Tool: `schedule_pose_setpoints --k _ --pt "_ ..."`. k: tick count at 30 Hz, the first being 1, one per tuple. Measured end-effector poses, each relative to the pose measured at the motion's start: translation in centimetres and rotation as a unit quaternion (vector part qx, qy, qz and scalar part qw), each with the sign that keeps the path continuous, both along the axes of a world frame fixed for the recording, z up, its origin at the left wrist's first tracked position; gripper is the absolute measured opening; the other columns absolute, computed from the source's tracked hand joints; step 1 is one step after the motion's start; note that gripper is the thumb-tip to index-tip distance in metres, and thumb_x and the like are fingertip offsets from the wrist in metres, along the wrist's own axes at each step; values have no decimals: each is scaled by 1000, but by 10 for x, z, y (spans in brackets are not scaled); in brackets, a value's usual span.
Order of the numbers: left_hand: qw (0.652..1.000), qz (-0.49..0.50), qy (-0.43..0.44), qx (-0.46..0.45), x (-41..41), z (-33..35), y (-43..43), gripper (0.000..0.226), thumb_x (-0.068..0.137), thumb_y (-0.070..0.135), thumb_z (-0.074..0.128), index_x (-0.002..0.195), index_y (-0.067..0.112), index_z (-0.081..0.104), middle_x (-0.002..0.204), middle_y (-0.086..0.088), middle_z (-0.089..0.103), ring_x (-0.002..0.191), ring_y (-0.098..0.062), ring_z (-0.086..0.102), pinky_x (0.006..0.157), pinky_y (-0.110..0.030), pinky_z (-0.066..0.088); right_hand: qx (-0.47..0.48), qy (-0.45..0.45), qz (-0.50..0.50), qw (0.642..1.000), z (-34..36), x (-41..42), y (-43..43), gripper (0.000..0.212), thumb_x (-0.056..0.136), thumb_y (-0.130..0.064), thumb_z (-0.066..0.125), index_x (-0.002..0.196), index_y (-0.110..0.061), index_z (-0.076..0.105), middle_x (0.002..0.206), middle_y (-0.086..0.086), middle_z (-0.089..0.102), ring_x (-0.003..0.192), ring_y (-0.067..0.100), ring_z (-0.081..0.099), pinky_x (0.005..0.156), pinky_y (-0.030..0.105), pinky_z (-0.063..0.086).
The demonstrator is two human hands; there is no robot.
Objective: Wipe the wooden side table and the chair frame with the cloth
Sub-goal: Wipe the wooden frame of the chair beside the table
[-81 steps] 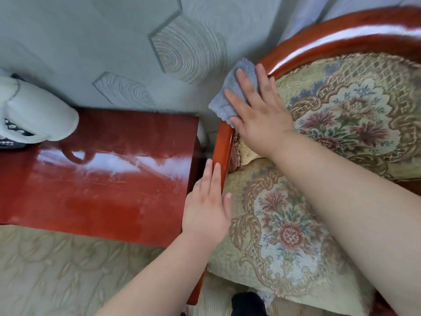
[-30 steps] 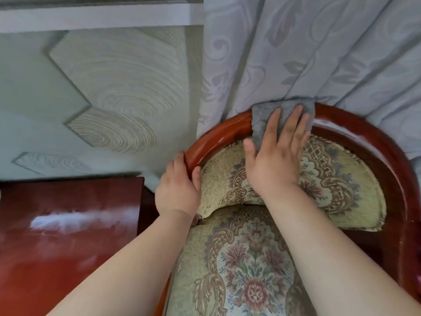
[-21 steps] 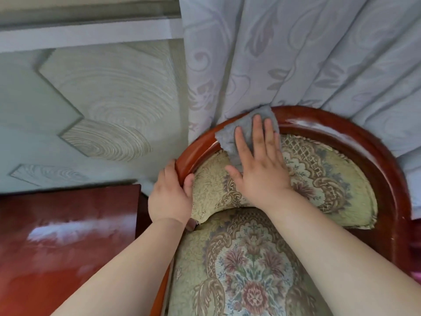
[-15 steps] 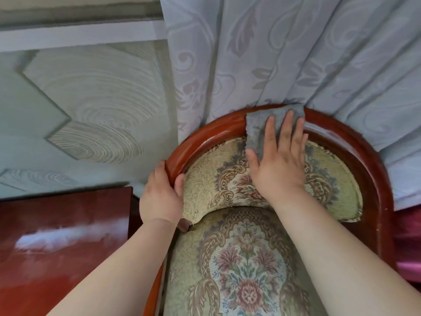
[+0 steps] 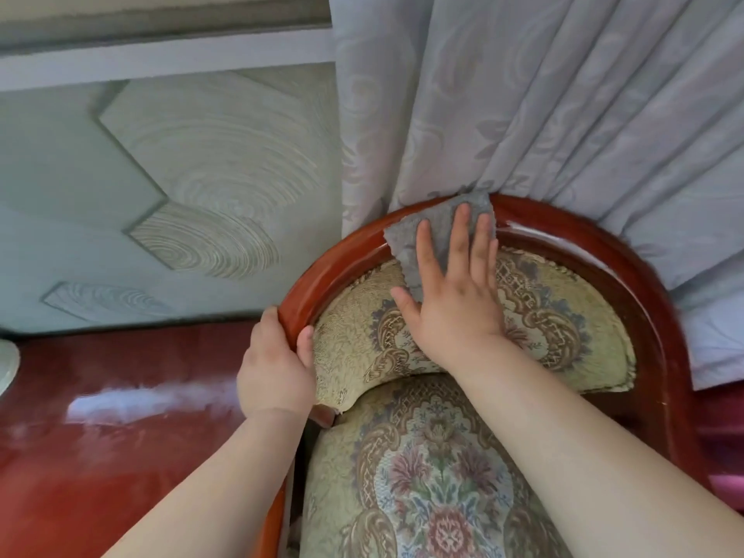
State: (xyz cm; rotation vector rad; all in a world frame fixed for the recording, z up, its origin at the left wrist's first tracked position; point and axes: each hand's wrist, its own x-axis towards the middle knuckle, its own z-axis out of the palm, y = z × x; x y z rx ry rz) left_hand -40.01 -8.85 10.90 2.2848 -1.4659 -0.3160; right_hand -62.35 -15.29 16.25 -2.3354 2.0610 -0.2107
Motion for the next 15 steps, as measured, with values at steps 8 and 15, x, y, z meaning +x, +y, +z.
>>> schedule_pose_setpoints --k 8,15 --pt "1000 3 -13 4 4 -4 -3 59 102 48 47 148 12 41 129 -17 62 100 -47 65 78 -52 50 -19 43 83 995 -2 6 -9 82 102 -65 26 164 -28 -12 167 15 -31 153 43 -30 126 56 -11" --pt "1000 -1 -23 0 3 -6 -7 55 103 45 48 149 15 39 131 -15 60 102 -46 65 78 -51 50 -80 -48 -126 988 -3 -38 -12 89 101 -61 36 164 -6 6 164 41 -5 154 55 -7 126 64 -2"
